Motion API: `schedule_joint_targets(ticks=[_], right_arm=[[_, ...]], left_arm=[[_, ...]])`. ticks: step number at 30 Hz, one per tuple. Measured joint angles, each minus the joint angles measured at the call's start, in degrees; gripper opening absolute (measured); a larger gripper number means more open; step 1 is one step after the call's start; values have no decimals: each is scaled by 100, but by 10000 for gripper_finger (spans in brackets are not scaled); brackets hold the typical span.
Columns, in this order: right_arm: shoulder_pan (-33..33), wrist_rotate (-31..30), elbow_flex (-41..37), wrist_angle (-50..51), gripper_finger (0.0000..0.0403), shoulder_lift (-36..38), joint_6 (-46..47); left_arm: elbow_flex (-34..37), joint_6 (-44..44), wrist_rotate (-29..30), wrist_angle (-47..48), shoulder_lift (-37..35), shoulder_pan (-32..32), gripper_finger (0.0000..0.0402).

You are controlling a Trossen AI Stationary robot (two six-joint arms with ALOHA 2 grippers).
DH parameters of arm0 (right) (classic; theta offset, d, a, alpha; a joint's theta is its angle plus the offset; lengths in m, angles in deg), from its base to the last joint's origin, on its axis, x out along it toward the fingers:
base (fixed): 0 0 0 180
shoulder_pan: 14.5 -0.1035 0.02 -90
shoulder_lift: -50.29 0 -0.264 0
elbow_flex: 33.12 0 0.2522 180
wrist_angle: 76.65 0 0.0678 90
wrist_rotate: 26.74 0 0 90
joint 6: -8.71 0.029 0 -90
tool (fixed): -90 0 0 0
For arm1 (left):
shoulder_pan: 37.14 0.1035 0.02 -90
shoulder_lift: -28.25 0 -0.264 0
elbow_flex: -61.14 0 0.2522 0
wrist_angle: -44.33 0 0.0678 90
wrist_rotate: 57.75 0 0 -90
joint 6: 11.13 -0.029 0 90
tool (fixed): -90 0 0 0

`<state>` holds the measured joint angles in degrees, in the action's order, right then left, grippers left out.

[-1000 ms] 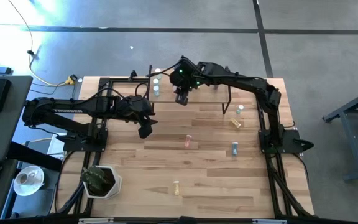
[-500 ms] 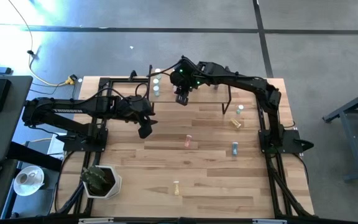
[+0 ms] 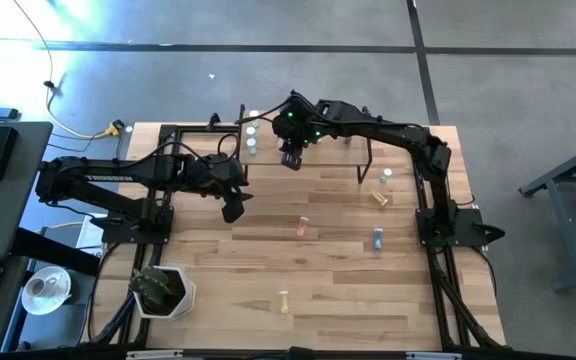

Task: Pick and place medicine bottles onto shelf by color
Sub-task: Put the pink pill bottle on the shelf

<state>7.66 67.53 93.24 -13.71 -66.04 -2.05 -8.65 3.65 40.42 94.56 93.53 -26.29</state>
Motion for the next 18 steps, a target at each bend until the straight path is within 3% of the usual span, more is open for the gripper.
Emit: schedule_joint_targets(ticks=[18], right_arm=[[8, -24, 157, 202, 108, -26, -20]], left_arm=[[0, 0, 9, -2, 0, 0, 180]])
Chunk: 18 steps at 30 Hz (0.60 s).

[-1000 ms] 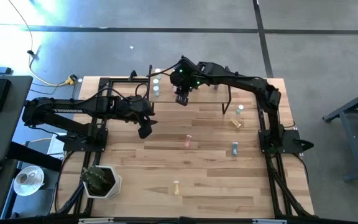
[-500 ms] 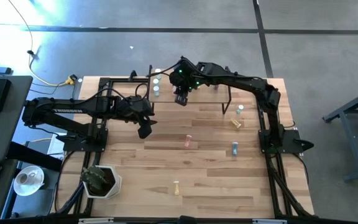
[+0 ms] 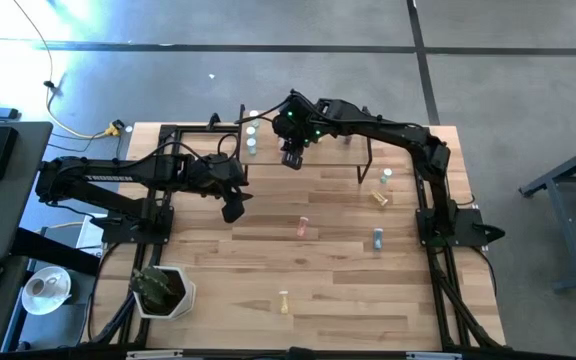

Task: Pick and place medicine bottles onto shelf by color
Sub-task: Put the pink pill bottle on the shelf

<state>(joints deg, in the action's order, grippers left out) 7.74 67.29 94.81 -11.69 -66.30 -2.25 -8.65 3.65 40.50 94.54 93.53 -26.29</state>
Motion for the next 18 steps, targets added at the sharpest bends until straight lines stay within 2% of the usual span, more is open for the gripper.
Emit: schedule_joint_targets(ticks=[11, 18], right_arm=[[2, 2, 4, 0, 111, 0, -91], [2, 0, 4, -13, 145, 0, -109]], left_arm=[[0, 0, 2, 0, 0, 0, 180], [0, 0, 6, 0, 0, -2, 180]])
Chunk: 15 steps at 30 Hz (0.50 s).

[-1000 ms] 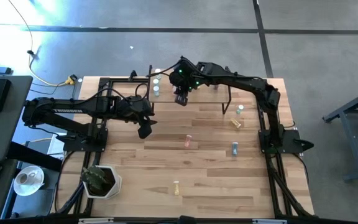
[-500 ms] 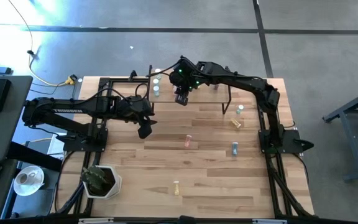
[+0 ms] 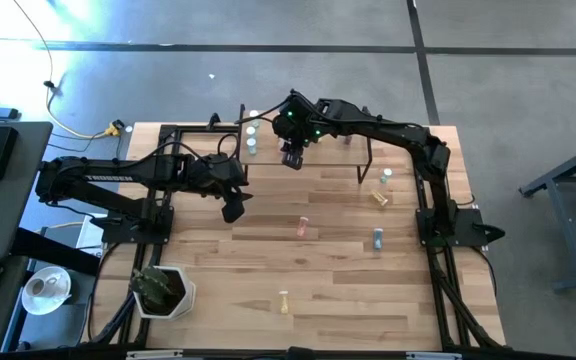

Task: Pick and place medicine bottles onto shelf by color
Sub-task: Put the pink pill bottle on the shelf

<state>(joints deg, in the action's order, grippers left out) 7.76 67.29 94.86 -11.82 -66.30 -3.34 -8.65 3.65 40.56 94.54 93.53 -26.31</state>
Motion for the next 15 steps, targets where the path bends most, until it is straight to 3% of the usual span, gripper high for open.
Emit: schedule_joint_targets(ticks=[15], right_arm=[[0, 2, 4, -116, 149, 0, -46]], left_arm=[[0, 0, -1, 0, 0, 0, 180]])
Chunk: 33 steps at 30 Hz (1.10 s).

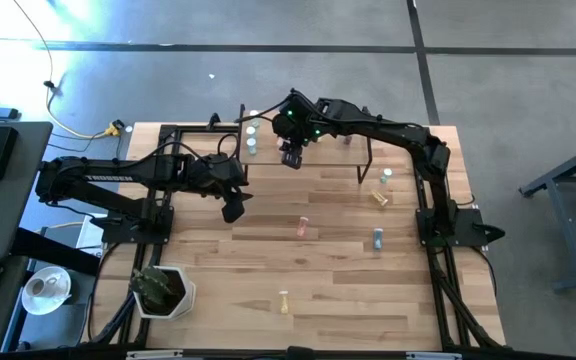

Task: Pick and place medicine bottles onto shelf by color
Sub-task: Put the pink pill bottle on the shelf

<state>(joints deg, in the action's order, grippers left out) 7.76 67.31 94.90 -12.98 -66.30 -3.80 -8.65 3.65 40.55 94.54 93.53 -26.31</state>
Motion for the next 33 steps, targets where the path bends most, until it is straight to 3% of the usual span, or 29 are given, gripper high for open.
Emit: schedule_joint_targets(ticks=[10, 33], right_arm=[[0, -297, 0, -2, 149, 0, -152], [4, -82, 0, -85, 149, 3, 1]], left_arm=[[0, 0, 0, 12, 0, 0, 180], [0, 0, -2, 24, 0, 2, 180]])
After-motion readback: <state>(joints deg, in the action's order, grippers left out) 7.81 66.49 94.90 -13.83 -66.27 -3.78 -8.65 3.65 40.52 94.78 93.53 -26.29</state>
